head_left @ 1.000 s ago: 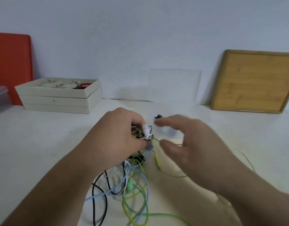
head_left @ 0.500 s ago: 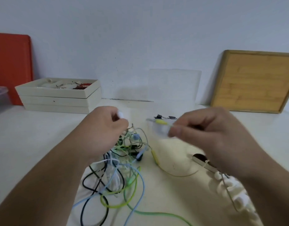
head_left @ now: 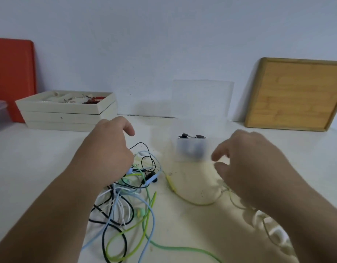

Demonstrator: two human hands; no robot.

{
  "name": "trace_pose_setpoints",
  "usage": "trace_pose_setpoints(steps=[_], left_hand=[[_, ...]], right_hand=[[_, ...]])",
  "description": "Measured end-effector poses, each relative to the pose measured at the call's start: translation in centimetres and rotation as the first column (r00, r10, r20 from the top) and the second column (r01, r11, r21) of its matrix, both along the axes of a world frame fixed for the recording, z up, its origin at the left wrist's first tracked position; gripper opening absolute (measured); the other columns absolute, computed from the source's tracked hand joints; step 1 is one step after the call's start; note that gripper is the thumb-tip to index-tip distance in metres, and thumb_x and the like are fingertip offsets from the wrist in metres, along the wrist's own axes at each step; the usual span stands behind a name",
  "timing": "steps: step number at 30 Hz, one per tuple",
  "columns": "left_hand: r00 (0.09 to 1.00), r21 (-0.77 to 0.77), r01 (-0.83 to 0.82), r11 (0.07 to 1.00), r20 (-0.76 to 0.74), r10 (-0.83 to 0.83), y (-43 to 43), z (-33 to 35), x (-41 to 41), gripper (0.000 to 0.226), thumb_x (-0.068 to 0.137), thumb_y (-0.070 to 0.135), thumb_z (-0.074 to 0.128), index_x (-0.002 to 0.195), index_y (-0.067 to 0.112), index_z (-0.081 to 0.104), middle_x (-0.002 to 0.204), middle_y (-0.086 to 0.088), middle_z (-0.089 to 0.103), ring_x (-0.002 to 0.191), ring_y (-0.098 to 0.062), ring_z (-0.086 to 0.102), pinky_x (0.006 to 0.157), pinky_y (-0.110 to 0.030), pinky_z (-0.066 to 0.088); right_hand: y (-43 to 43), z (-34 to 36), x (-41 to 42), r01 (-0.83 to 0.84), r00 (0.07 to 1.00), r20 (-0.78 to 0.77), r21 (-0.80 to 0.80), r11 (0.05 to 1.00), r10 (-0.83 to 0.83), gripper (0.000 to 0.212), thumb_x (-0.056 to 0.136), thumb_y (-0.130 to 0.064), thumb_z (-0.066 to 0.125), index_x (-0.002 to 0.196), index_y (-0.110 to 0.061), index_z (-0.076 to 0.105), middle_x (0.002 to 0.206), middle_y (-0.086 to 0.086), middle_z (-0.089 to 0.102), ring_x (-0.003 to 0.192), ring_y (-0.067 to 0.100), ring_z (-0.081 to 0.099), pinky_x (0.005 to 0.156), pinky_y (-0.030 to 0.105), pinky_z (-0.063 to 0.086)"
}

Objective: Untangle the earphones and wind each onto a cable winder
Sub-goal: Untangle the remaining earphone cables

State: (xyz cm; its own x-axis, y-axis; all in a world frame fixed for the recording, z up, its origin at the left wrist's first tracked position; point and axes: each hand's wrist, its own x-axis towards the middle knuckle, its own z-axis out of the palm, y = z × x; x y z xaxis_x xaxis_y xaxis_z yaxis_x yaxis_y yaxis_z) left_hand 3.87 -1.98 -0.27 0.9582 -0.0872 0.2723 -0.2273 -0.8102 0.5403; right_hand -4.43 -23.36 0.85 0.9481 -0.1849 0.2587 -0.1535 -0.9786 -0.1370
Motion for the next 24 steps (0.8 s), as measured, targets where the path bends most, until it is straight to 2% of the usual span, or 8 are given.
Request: trace_pose_setpoints(steps=[3, 7, 11, 13, 15, 17, 21, 24], left_hand=[[0.988, 0.049, 0.108, 0.993, 0.102, -0.112, -0.7, 0.3, -0.5, 0.059, 0.071, -0.012, 0.061, 0.107, 0.034, 0.058, 0.114, 0.01, 0.052, 0.102, -0.012, 0.057, 0.082, -0.025, 0.044], [0.94, 0.039, 0.294, 0.955, 0.17, -0.296, -2.5, 0.7, -1.9, 0.055, 0.073, -0.012, 0.057, 0.1, 0.036, 0.063, 0.102, 0.021, 0.06, 0.096, 0.005, 0.056, 0.077, 0.0, 0.037], [0.898, 0.072, 0.437, 0.897, 0.03, -0.44, -3.2, -0.7, -1.9, 0.046, 0.078, 0.006, 0.067, 0.11, 0.039, 0.06, 0.104, 0.021, 0.063, 0.1, 0.005, 0.058, 0.082, -0.011, 0.044], [0.905, 0.137, 0.422, 0.896, -0.004, -0.426, -3.1, -1.1, -1.6, 0.052, 0.079, 0.023, 0.075, 0.124, 0.041, 0.053, 0.117, 0.024, 0.056, 0.108, 0.006, 0.052, 0.087, -0.012, 0.038], [0.922, 0.191, 0.375, 0.907, 0.024, -0.386, -2.9, -1.2, -1.3, 0.062, 0.079, 0.032, 0.078, 0.132, 0.041, 0.047, 0.124, 0.024, 0.05, 0.114, 0.001, 0.047, 0.088, -0.014, 0.033], [0.938, 0.203, 0.308, 0.93, 0.102, -0.333, -2.8, -1.0, -1.1, 0.063, 0.078, 0.031, 0.079, 0.132, 0.039, 0.047, 0.125, 0.02, 0.05, 0.116, -0.006, 0.047, 0.092, -0.02, 0.035], [0.945, 0.154, 0.156, 0.976, 0.265, -0.192, -1.9, -0.8, -0.3, 0.06, 0.073, 0.007, 0.076, 0.125, 0.029, 0.055, 0.114, 0.008, 0.057, 0.103, -0.018, 0.054, 0.084, -0.031, 0.04], [0.936, 0.09, 0.13, 0.987, 0.318, -0.153, -1.1, -0.5, 0.2, 0.057, 0.07, 0.005, 0.079, 0.117, 0.027, 0.057, 0.107, 0.007, 0.056, 0.095, -0.018, 0.053, 0.077, -0.028, 0.036]], right_hand=[[2.7, -1.5, 0.4, -0.125, 0.981, -0.098, 0.336, 0.933, 0.166, 0.017, 0.089, -0.04, 0.064, 0.103, -0.033, 0.071, 0.092, -0.013, 0.065, 0.09, 0.008, 0.061, 0.08, 0.025, 0.048], [4.8, -4.8, 2.1, -0.148, 0.962, -0.206, 0.168, 0.975, 0.181, 0.031, 0.088, -0.052, 0.06, 0.106, -0.027, 0.06, 0.104, -0.003, 0.054, 0.099, 0.022, 0.055, 0.078, 0.034, 0.046], [4.2, -5.6, 3.3, -0.147, 0.971, -0.167, 0.162, 0.976, 0.174, 0.009, 0.097, -0.025, 0.053, 0.1, -0.018, 0.058, 0.099, 0.002, 0.06, 0.095, 0.025, 0.059, 0.076, 0.035, 0.048], [3.1, -4.9, 3.0, -0.117, 0.982, -0.086, 0.413, 0.903, 0.167, 0.012, 0.1, -0.024, 0.051, 0.094, -0.016, 0.059, 0.091, 0.001, 0.068, 0.087, 0.02, 0.065, 0.078, 0.036, 0.052], [2.1, -3.7, 2.4, -0.138, 0.989, 0.073, 0.766, 0.628, 0.128, 0.018, 0.102, -0.017, 0.05, 0.087, -0.012, 0.059, 0.079, 0.001, 0.073, 0.07, 0.014, 0.069, 0.069, 0.035, 0.054], [1.0, -2.2, 2.0, -0.243, 0.969, 0.245, 0.909, 0.338, 0.036, 0.021, 0.104, -0.01, 0.047, 0.087, -0.007, 0.058, 0.078, 0.003, 0.073, 0.066, 0.016, 0.07, 0.064, 0.033, 0.055], [-0.4, 0.3, 1.3, -0.447, 0.893, 0.45, 0.873, -0.194, -0.033, 0.018, 0.101, -0.008, 0.045, 0.088, -0.006, 0.056, 0.102, 0.013, 0.073, 0.085, 0.032, 0.074, 0.074, 0.038, 0.059], [-0.9, 1.4, 1.0, -0.448, 0.871, 0.491, 0.772, -0.45, -0.025, 0.017, 0.101, -0.015, 0.04, 0.091, -0.008, 0.052, 0.113, 0.019, 0.073, 0.098, 0.032, 0.074, 0.079, 0.038, 0.061]])
